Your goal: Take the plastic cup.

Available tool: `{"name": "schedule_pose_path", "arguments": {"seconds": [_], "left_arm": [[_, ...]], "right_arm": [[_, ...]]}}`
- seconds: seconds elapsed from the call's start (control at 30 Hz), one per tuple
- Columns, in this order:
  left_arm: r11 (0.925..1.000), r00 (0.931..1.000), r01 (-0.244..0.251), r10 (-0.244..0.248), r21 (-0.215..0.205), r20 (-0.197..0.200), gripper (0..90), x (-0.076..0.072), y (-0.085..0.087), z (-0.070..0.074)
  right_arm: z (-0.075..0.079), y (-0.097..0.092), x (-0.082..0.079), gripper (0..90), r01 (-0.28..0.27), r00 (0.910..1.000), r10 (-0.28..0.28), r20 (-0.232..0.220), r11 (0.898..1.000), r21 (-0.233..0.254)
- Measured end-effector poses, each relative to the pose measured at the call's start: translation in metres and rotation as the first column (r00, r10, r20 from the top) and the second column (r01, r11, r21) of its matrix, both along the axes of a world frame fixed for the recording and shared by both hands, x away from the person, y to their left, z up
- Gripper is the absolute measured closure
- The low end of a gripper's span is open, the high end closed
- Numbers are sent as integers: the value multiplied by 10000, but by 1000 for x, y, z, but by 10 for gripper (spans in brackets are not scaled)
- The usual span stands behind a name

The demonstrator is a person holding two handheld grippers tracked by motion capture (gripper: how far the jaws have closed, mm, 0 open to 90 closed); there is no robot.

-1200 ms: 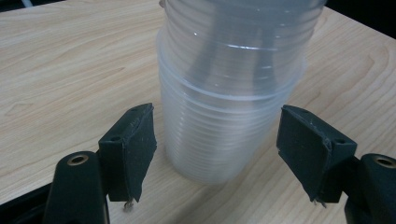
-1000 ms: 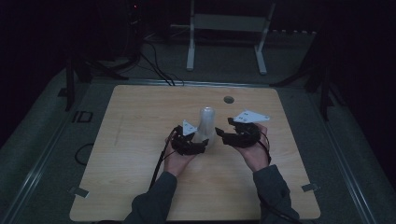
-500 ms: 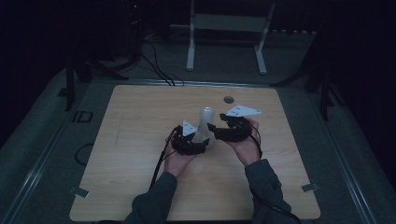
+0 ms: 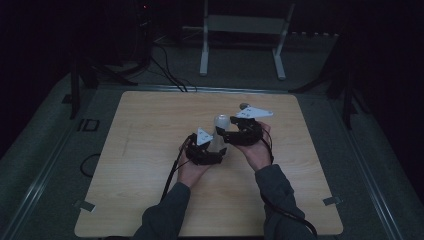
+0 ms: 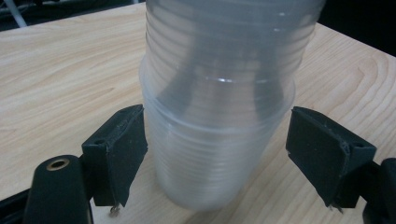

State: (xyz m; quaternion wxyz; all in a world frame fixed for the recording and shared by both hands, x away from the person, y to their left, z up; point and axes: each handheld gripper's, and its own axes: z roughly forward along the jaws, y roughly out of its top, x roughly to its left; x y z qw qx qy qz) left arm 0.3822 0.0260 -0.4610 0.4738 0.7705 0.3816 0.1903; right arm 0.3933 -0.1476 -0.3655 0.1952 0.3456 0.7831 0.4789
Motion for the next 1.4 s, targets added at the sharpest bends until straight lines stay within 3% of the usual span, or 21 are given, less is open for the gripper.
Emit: {"name": "schedule_pose_path", "arguments": {"seconds": [0.5,0.9,1.4], "left_arm": [[9999,9992,-87,92,-119,381,205,4,-4,-3],[9998,9988,-115,121,-132,484,208,3,-5,-2],[9999,9974,-157,157,1,701,215,1,-6,-1]], "right_arm": [[-1,6,5,324,-91,10000,91,24,9999,118],[-4,8,13,371,-123,9995,133,-298,9994,326],[0,8,11,377,-158,9997,165,-197,9993,345]]}}
